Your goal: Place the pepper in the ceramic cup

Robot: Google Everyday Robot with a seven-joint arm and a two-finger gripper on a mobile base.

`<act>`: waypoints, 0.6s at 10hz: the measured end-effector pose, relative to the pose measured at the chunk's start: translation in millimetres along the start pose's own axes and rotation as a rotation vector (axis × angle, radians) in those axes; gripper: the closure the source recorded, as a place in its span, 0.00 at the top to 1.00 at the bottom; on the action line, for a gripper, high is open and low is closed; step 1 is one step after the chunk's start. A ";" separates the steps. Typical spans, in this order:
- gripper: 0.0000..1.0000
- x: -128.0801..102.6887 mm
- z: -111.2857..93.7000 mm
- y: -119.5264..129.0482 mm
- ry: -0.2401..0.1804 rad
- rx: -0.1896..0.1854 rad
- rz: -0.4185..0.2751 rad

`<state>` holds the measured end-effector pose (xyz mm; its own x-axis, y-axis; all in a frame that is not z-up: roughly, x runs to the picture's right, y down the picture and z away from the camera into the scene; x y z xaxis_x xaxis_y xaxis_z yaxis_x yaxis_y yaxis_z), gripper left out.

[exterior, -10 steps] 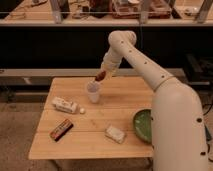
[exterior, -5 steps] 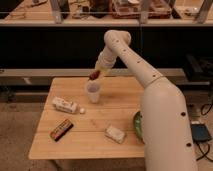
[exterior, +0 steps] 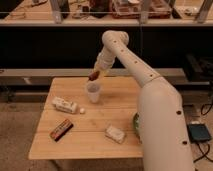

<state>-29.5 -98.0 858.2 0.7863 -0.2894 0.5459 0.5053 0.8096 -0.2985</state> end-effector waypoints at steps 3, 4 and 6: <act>0.80 -9.8 0.0 3.2 0.018 -0.019 -0.033; 0.80 -14.6 0.3 3.8 0.018 -0.024 -0.044; 0.80 -19.4 -2.9 4.8 0.016 -0.023 -0.052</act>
